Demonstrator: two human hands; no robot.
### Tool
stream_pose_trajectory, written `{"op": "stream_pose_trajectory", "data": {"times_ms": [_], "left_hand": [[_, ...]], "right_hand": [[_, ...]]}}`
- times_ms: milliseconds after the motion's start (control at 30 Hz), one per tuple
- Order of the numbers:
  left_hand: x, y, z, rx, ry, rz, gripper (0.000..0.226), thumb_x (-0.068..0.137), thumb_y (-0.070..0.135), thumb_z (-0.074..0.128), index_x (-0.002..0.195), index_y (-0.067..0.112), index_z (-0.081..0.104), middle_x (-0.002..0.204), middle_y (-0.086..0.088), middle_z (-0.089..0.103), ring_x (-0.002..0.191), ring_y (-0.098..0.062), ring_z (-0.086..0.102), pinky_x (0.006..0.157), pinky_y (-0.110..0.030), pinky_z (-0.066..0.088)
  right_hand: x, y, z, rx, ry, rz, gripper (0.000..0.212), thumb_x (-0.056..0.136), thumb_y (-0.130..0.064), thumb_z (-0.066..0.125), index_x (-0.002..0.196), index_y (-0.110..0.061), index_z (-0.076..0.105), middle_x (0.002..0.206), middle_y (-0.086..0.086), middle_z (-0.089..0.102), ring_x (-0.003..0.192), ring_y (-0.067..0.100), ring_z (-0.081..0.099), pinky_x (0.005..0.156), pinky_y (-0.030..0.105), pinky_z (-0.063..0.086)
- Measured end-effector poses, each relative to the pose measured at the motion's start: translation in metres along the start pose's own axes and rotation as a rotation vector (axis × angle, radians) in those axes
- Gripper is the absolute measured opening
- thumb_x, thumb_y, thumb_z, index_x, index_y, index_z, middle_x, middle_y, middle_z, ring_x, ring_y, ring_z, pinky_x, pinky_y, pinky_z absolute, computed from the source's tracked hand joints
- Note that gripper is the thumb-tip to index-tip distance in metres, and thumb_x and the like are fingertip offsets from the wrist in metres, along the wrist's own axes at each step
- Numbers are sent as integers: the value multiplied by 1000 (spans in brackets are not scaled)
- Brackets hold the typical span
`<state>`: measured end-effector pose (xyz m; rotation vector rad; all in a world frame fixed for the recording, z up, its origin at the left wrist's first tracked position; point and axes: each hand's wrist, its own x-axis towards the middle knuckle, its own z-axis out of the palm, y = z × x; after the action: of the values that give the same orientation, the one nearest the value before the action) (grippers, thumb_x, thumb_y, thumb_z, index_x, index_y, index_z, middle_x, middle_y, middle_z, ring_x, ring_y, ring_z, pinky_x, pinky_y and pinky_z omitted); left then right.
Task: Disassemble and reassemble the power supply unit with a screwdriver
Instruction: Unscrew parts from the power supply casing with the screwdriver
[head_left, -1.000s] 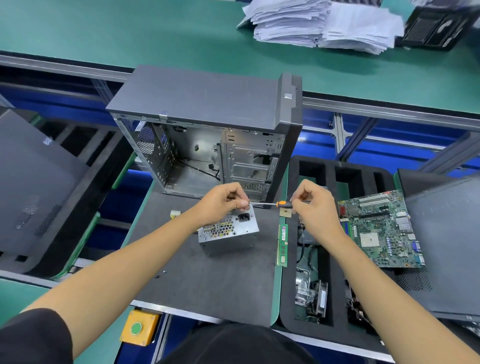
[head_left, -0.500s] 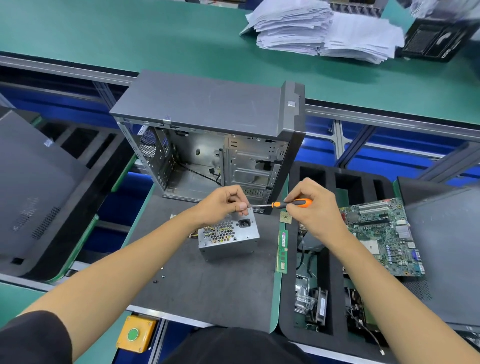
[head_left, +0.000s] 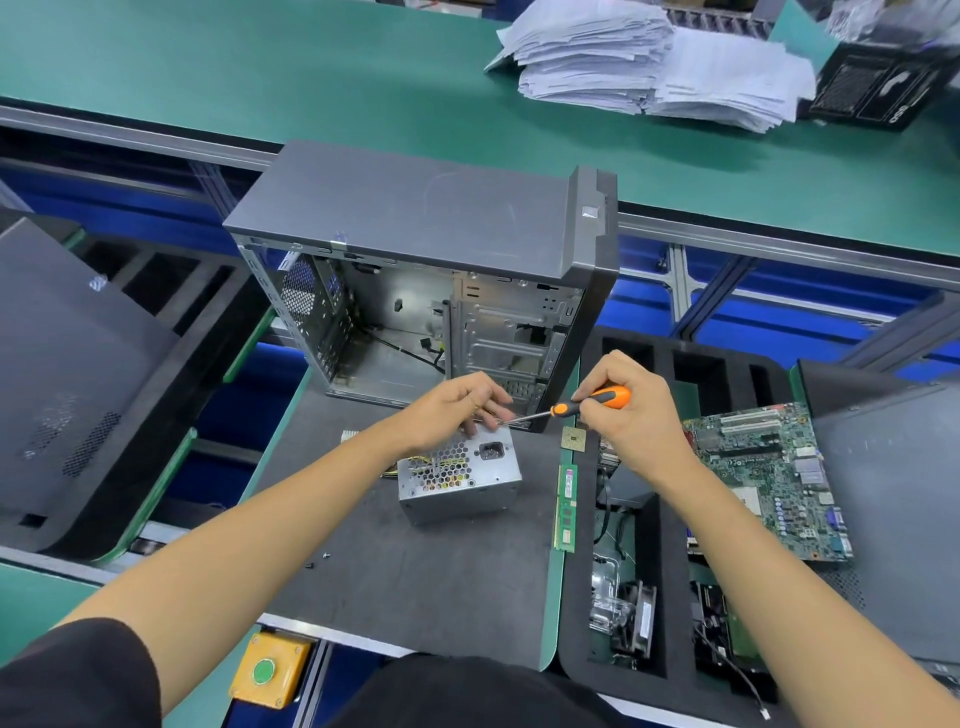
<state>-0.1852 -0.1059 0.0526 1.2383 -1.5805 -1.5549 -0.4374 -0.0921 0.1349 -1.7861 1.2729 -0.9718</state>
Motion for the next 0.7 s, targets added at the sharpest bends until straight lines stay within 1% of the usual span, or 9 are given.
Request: {"op": "stream_pose_trajectory", "data": {"times_ms": [100, 200, 267, 367, 433, 533, 567, 633, 700], "left_hand": [[0, -1, -2, -118, 6, -28, 29, 111, 18, 37, 120, -1, 57, 117, -23, 70, 99, -34, 67, 74, -35, 54], [0, -1, -3, -199, 6, -54, 25, 110, 15, 39, 120, 1, 57, 119, -28, 68, 101, -33, 66, 82, -34, 56], [0, -3, -5, -181, -1, -69, 24, 109, 13, 41, 121, 0, 57, 119, -26, 68, 102, -29, 67, 83, -32, 56], [0, -8, -9, 110, 45, -20, 15, 106, 18, 53, 116, 16, 64, 112, 0, 71, 103, -5, 65, 83, -18, 50], [2, -15, -11, 374, 89, -3, 11, 103, 31, 57, 112, 27, 63, 105, 14, 64, 100, 2, 55, 83, -19, 44], [11, -19, -11, 507, -23, -127, 24, 104, 49, 48, 107, 27, 58, 95, 9, 59, 85, -10, 54, 81, -37, 47], [16, -18, -10, 525, -85, -173, 28, 104, 53, 43, 100, 28, 56, 90, 7, 57, 80, -11, 53, 80, -39, 46], [24, -13, -10, 535, -189, -214, 42, 103, 59, 37, 83, 26, 51, 76, 7, 50, 69, -10, 46, 73, -35, 41], [31, -9, -9, 464, -229, -247, 49, 102, 62, 37, 73, 24, 49, 63, 12, 49, 57, -5, 44, 65, -30, 38]], "right_hand": [[1, 4, -1, 12, 5, 21, 21, 70, -7, 63, 68, -29, 63, 80, -8, 59, 65, 15, 57, 56, 25, 46], [2, 7, -1, 12, 10, 24, 21, 70, -9, 63, 68, -29, 64, 80, -10, 59, 64, 10, 56, 56, 19, 44], [4, 8, -1, 10, 14, 29, 19, 70, -9, 62, 68, -28, 64, 80, -10, 59, 64, 8, 55, 57, 16, 42], [6, 9, -2, 17, 13, 33, 18, 70, -9, 62, 68, -27, 63, 80, -10, 59, 63, 8, 56, 58, 17, 43], [7, 9, -3, 3, 3, 22, 15, 70, -8, 62, 68, -22, 63, 79, -10, 58, 62, 9, 55, 58, 15, 41], [8, 9, -4, -20, -19, 3, 18, 70, 2, 63, 69, -16, 63, 78, -11, 57, 62, 7, 52, 59, 14, 38], [8, 9, -4, -34, -26, -3, 23, 70, 8, 62, 68, -15, 62, 78, -12, 57, 63, 7, 52, 59, 14, 38], [8, 7, -4, -59, -47, -16, 30, 69, 15, 61, 67, -15, 62, 77, -14, 56, 65, 7, 53, 59, 15, 39], [9, 5, -4, -66, -65, -22, 32, 69, 17, 60, 67, -15, 62, 76, -13, 56, 66, 7, 53, 59, 19, 42]]}}
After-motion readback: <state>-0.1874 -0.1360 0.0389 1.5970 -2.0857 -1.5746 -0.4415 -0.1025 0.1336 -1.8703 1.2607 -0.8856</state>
